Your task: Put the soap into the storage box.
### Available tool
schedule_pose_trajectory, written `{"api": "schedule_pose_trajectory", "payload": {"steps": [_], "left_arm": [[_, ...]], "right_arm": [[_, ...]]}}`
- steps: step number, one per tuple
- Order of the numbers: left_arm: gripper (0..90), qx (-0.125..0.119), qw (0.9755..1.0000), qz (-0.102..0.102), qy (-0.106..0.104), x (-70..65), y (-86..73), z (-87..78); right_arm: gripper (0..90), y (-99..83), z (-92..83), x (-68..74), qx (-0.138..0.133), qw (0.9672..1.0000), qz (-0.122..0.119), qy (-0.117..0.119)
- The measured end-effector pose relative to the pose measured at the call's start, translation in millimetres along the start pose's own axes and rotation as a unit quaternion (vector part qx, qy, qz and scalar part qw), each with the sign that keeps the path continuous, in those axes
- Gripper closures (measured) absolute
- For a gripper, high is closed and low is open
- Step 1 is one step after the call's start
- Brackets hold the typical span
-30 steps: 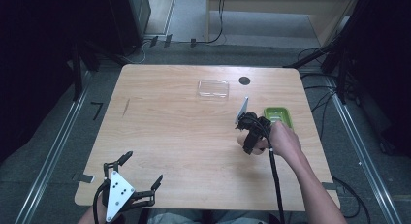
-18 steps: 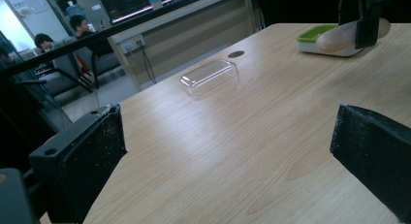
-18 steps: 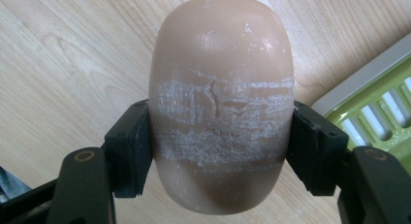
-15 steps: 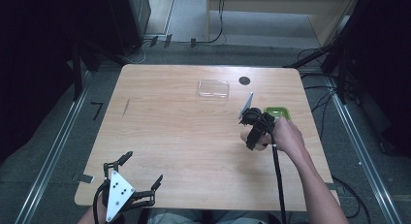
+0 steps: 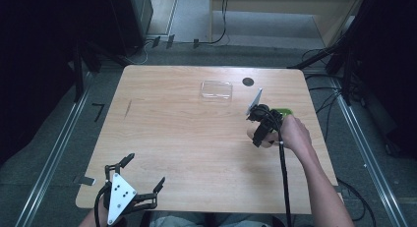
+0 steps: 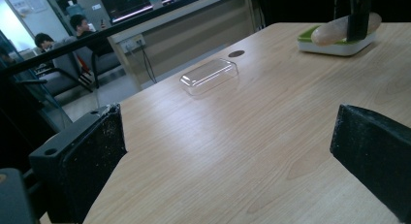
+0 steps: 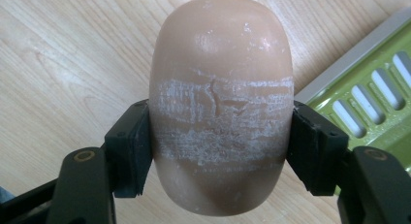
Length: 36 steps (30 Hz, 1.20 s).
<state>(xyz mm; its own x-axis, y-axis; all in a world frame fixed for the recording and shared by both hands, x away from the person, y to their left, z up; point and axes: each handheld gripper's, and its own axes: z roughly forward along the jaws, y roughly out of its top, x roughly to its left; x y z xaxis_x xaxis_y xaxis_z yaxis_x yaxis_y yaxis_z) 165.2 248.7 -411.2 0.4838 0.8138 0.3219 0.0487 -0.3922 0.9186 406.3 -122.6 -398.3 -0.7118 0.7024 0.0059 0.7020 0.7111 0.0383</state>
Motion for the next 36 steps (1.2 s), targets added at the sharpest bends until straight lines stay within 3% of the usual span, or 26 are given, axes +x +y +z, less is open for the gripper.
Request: {"api": "schedule_pose_trajectory", "payload": {"steps": [36], "left_arm": [[0.0, 0.000, 1.0000, -0.002, 0.002, 0.0, -0.1, -0.6]], "right_arm": [[33.8, -14.6, -7.4, -35.9, -0.031, 0.9981, 0.051, -0.014]]}}
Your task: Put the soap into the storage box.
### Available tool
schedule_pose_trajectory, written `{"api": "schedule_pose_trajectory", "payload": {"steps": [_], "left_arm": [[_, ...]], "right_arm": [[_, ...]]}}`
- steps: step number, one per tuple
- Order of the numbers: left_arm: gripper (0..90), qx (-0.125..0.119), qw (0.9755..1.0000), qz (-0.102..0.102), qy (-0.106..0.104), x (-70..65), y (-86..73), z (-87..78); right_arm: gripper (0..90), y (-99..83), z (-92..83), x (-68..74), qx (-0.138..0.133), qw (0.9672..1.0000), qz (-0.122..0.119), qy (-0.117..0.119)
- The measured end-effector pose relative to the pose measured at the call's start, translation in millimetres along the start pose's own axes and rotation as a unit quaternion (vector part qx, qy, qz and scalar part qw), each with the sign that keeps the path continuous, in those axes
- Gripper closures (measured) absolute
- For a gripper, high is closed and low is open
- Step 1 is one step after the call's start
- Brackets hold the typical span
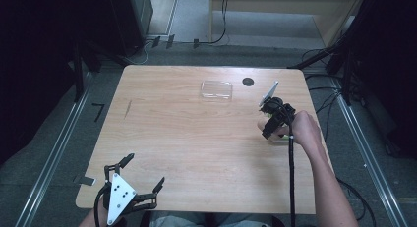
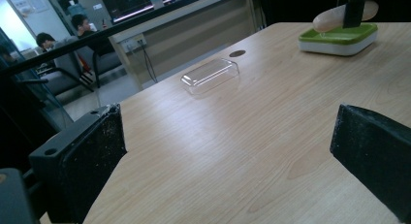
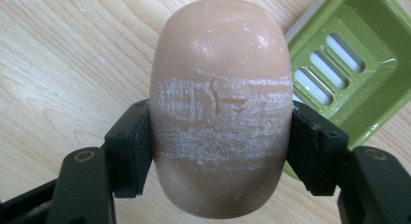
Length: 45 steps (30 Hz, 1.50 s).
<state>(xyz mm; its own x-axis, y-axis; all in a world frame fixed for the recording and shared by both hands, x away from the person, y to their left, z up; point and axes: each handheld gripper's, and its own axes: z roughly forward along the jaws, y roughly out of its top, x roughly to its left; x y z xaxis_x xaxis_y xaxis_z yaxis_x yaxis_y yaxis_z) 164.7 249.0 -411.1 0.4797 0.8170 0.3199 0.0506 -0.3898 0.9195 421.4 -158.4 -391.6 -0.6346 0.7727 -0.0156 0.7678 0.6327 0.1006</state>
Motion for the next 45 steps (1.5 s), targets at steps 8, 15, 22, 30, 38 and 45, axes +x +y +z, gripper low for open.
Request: {"api": "schedule_pose_trajectory", "payload": {"steps": [8, 15, 22, 30, 38, 45], "left_arm": [[0.0, 0.000, 1.0000, 0.000, 0.000, 0.0, 0.0, -0.1], [0.0, 0.000, 1.0000, 0.000, 0.000, 0.0, 0.0, 0.0], [0.0, 0.000, 1.0000, 0.000, 0.000, 0.1, 0.0, -0.1], [0.0, -0.001, 1.0000, 0.000, 0.000, 0.3, 0.1, -0.3], [0.0, -0.001, 1.0000, -0.001, 0.000, 0.2, 0.1, -0.3], [0.0, -0.001, 1.0000, 0.000, -0.001, 0.1, 0.1, -0.4]], "right_arm": [[33.8, -3.0, -0.3, -8.7, -0.005, 0.9999, 0.014, -0.003], [33.9, -5.2, 0.2, -13.9, -0.015, 0.9995, 0.028, -0.004], [33.8, -6.9, 1.2, -19.9, -0.020, 0.9991, 0.038, -0.004], [33.8, -9.0, 4.3, -27.6, -0.025, 0.9980, 0.058, -0.006], [33.8, -10.7, 9.2, -36.4, -0.033, 0.9964, 0.077, -0.011], [33.8, -12.6, 12.4, -43.7, -0.042, 0.9942, 0.098, -0.017]]}}
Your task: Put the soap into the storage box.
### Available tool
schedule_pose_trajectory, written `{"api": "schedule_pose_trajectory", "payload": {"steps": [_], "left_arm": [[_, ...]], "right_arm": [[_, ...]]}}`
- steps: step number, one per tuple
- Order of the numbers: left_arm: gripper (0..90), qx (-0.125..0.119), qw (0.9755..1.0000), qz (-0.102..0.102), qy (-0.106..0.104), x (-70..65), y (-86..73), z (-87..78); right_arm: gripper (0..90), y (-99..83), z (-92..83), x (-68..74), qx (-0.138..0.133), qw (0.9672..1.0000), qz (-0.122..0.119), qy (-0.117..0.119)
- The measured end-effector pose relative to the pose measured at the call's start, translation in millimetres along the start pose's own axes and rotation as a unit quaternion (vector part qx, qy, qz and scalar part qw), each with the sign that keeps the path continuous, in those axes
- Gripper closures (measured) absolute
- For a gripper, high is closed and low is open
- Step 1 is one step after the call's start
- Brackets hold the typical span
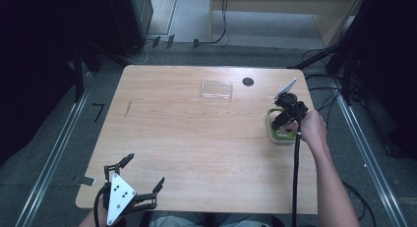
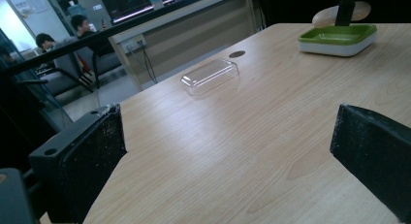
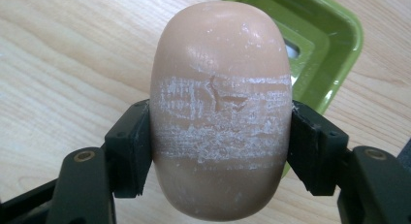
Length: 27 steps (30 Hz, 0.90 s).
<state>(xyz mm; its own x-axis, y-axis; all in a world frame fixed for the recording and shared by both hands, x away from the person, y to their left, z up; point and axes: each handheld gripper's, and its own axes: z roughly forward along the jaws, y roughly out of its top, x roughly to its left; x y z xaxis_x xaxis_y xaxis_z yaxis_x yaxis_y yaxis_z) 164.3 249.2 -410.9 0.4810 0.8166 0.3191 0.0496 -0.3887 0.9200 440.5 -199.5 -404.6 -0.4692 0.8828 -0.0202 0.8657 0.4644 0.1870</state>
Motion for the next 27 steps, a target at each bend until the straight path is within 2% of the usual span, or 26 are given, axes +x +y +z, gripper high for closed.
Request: {"api": "schedule_pose_trajectory", "payload": {"steps": [7, 27], "left_arm": [[0.0, 0.001, 1.0000, 0.000, 0.000, -0.2, 0.1, 0.1], [0.0, 0.001, 1.0000, 0.001, -0.001, -0.2, -0.1, 0.4]], "right_arm": [[33.8, -0.3, 5.5, -7.3, -0.008, 0.9995, 0.029, -0.001], [33.8, 1.4, 26.5, -19.4, -0.025, 0.9967, 0.077, 0.002]]}}
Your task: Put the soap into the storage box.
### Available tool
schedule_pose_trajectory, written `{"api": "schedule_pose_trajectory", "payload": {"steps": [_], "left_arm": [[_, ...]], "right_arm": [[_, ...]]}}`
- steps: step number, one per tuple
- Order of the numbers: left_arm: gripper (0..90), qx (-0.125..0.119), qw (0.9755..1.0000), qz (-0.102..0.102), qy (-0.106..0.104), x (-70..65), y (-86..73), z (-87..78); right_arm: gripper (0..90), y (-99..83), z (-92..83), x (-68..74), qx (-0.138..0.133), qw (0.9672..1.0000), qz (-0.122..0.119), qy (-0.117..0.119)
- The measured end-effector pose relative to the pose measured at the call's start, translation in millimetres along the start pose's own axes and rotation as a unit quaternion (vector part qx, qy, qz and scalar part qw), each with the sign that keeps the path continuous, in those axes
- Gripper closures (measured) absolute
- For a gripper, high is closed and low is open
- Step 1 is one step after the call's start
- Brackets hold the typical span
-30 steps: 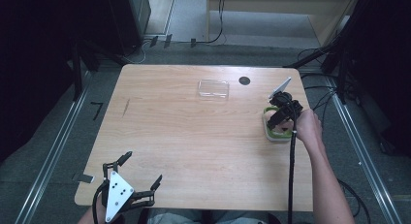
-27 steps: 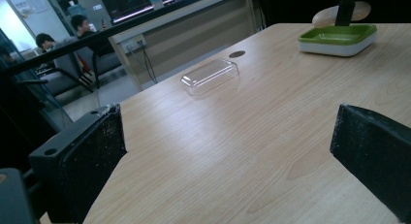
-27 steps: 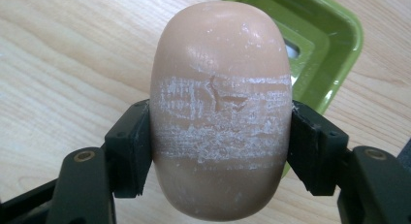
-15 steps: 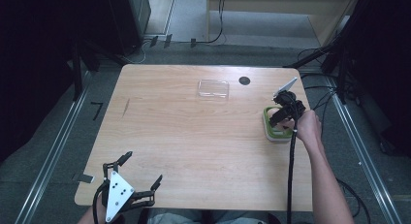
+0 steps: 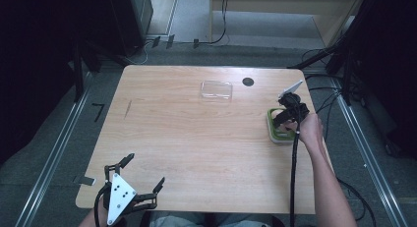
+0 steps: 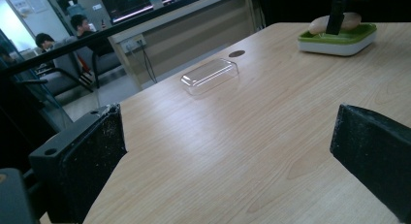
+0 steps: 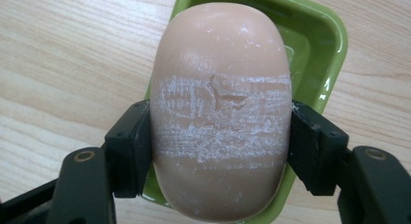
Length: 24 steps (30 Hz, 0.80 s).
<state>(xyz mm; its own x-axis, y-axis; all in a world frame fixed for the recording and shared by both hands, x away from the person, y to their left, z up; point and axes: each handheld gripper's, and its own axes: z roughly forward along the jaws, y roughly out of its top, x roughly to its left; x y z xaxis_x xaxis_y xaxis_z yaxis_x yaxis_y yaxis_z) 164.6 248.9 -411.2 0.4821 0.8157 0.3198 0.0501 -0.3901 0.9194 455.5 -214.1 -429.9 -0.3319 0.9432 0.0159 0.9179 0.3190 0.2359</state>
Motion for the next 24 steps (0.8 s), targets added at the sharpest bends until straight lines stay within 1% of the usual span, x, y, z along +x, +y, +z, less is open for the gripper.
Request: {"api": "schedule_pose_trajectory", "payload": {"steps": [4, 9, 12, 24], "left_arm": [[0.0, 0.000, 1.0000, 0.000, 0.000, -0.1, 0.0, 0.0], [0.0, 0.000, 1.0000, 0.000, 0.000, 0.1, 0.0, 0.0], [0.0, 0.000, 1.0000, 0.000, 0.000, 0.1, -0.1, 0.0], [0.0, -0.001, 1.0000, -0.001, -0.001, 0.1, -0.1, -0.1]], "right_arm": [[33.8, 0.6, 3.3, -1.8, 0.003, 1.0000, 0.008, -0.003], [33.8, 1.5, 8.2, -2.8, 0.003, 0.9999, 0.015, 0.001], [33.8, 2.2, 10.3, -2.3, 0.005, 0.9998, 0.019, -0.003], [33.7, 2.6, 14.1, -1.8, 0.012, 0.9996, 0.025, -0.007]]}}
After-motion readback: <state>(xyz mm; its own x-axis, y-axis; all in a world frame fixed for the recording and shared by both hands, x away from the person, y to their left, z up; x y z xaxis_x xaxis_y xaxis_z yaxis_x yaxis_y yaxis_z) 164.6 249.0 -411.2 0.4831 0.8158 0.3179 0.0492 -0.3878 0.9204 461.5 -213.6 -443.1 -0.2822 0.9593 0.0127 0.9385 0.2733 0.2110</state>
